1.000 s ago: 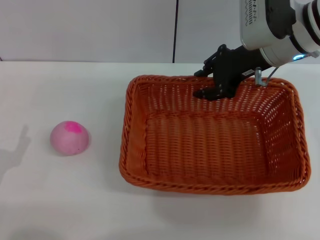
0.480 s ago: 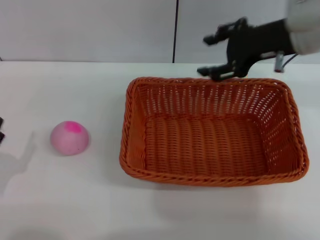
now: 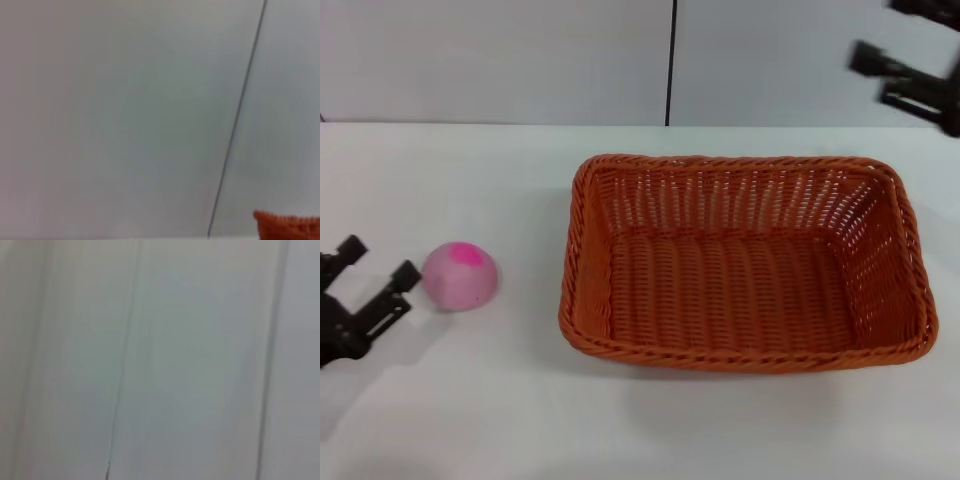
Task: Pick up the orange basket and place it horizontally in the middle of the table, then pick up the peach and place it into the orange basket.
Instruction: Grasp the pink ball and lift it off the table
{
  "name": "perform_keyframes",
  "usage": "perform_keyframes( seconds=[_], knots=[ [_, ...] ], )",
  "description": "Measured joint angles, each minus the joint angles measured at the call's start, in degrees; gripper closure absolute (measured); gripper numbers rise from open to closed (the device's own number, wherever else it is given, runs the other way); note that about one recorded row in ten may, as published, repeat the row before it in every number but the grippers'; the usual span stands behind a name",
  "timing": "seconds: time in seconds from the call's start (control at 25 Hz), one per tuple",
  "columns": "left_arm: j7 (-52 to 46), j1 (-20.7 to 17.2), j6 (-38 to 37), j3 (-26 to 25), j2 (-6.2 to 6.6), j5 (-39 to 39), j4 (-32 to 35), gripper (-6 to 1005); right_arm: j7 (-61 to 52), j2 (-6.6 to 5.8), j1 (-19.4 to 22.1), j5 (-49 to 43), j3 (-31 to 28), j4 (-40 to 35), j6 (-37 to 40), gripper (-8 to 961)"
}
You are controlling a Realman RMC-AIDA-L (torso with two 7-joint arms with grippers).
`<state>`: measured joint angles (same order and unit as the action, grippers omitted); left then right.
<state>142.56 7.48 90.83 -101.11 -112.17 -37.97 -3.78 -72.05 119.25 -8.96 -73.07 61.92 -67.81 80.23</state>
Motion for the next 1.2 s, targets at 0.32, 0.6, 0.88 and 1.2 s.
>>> perform_keyframes(
  seconds=[0.32,0.6,0.88,1.2],
  knots=[
    [3.79,2.08,-12.22,-0.37,-4.9,-3.27,-3.52,202,8.35,-0.39,3.97,15.15,-5.74,19.21,13.38,245],
    [8.02,2.52,-14.98,-1.14,-6.36,-2.79,-4.61,203,8.46,-0.79,3.05,14.99,-12.43,28.11,19.16,245],
    [8.19,2.33,-15.77,-1.44,-6.25,-2.84,-4.89,273,8.6,-0.95,2.88,14.52,-12.66,29.34,18.89,245],
    [8.33,2.03,-17.25,-1.4,-6.2,-3.03,-4.98,562,8.61,-1.22,2.05,14.42,-12.7,31.28,18.82,245]
  ],
)
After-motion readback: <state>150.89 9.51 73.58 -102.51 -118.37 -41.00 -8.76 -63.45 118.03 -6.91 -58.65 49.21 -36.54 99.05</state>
